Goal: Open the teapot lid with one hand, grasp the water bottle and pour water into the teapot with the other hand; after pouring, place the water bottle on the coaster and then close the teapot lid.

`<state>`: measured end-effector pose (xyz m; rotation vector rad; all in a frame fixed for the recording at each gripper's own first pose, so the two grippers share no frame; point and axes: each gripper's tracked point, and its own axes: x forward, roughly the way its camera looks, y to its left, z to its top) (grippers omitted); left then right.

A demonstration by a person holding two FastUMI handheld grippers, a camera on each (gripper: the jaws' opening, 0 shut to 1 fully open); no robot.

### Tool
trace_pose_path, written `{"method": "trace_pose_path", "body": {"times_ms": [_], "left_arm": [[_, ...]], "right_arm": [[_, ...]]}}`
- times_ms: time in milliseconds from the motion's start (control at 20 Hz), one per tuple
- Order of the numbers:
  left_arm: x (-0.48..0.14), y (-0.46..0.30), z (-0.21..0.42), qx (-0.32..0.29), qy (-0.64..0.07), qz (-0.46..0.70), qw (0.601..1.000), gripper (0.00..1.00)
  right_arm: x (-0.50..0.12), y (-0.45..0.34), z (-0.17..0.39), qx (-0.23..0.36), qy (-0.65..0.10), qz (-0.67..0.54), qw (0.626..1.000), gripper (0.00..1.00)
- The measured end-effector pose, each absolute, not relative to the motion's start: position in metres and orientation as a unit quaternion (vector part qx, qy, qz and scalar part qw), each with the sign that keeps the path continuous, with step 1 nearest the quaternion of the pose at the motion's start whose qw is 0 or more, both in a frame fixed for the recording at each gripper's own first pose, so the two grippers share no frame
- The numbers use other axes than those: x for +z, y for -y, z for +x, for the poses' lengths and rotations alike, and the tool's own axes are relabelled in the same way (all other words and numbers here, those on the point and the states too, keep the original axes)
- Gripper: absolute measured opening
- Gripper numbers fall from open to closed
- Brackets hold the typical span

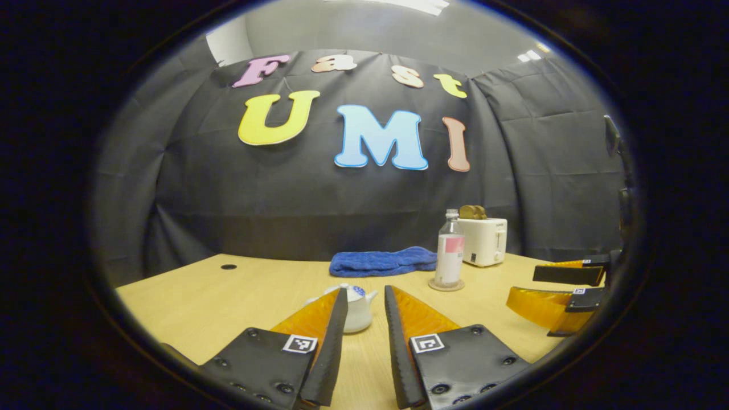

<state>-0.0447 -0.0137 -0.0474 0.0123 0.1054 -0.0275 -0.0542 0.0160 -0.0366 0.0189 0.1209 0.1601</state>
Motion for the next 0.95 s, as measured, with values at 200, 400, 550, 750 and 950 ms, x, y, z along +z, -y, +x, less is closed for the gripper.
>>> {"method": "trace_pose_path", "body": {"times_ms": [200, 400, 550, 750, 950], "left_arm": [[-0.051, 0.015, -0.058, -0.002, -0.059, 0.008, 0.998, 0.48], [-0.05, 0.015, -0.074, 0.011, -0.054, 0.007, 0.998, 0.63], [-0.051, 0.017, -0.078, 0.018, -0.051, 0.0, 0.999, 0.8], [-0.053, 0.021, -0.08, 0.019, -0.051, 0.003, 0.998, 0.96], [-0.052, 0.029, -0.078, 0.01, -0.048, 0.005, 0.999, 0.97]], "right_arm": [[-0.032, -0.007, -0.067, 0.066, -0.058, 0.009, 0.996, 0.97], [-0.04, -0.004, -0.075, 0.061, -0.067, 0.008, 0.996, 0.97], [-0.047, -0.005, -0.075, 0.062, -0.072, 0.008, 0.995, 0.97], [-0.049, -0.007, -0.071, 0.064, -0.072, 0.01, 0.995, 0.97], [-0.05, -0.01, -0.07, 0.068, -0.071, 0.014, 0.995, 0.97]]}}
